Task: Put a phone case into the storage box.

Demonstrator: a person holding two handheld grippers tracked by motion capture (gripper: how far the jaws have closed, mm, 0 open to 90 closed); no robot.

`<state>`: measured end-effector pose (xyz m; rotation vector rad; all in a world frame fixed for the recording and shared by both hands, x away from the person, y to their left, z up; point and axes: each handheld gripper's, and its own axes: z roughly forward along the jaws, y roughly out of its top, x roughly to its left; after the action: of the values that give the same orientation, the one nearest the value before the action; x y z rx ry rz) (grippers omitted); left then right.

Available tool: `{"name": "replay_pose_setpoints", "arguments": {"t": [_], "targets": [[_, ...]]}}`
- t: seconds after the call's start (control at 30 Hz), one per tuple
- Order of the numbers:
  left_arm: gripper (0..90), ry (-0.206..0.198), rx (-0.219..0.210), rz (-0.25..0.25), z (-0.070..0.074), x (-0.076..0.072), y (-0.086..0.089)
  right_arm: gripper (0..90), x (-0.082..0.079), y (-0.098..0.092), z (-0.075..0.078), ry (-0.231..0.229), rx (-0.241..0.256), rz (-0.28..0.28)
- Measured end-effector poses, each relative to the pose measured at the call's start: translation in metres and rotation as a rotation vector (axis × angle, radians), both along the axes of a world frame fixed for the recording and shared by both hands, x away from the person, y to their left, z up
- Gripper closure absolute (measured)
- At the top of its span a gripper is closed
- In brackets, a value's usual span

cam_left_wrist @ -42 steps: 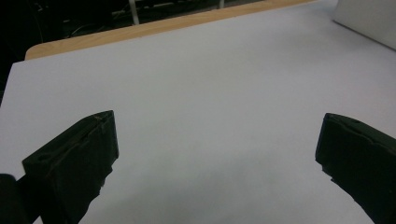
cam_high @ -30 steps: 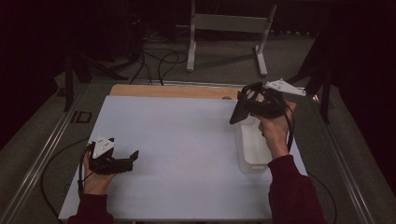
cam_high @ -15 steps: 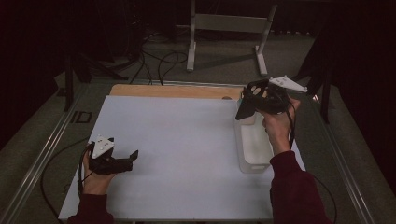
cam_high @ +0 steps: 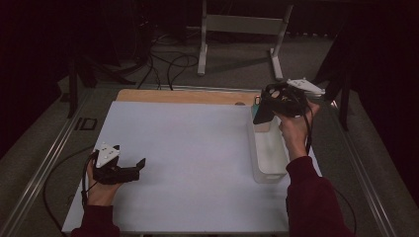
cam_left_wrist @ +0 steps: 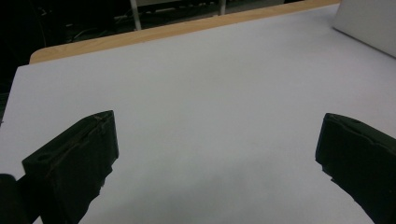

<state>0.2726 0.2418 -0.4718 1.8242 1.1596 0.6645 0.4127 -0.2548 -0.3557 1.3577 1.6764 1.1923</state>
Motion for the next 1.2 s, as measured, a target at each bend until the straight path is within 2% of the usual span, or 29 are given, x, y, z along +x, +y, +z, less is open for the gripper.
{"name": "replay_pose_setpoints", "arguments": {"t": [0.57,0.83,1.2], "targets": [[0.0,0.001,-0.002,0.002,0.000,0.000,0.001,15.6,0.014,-0.005,-0.010,0.028,-0.001,-0.068],[0.0,-0.002,-0.005,0.004,0.000,-0.001,0.002,15.5,0.018,-0.005,-0.014,0.040,-0.001,-0.082],[0.0,-0.006,-0.012,0.006,0.001,-0.001,0.003,15.5,0.028,-0.002,-0.024,0.062,-0.021,-0.115]]}}
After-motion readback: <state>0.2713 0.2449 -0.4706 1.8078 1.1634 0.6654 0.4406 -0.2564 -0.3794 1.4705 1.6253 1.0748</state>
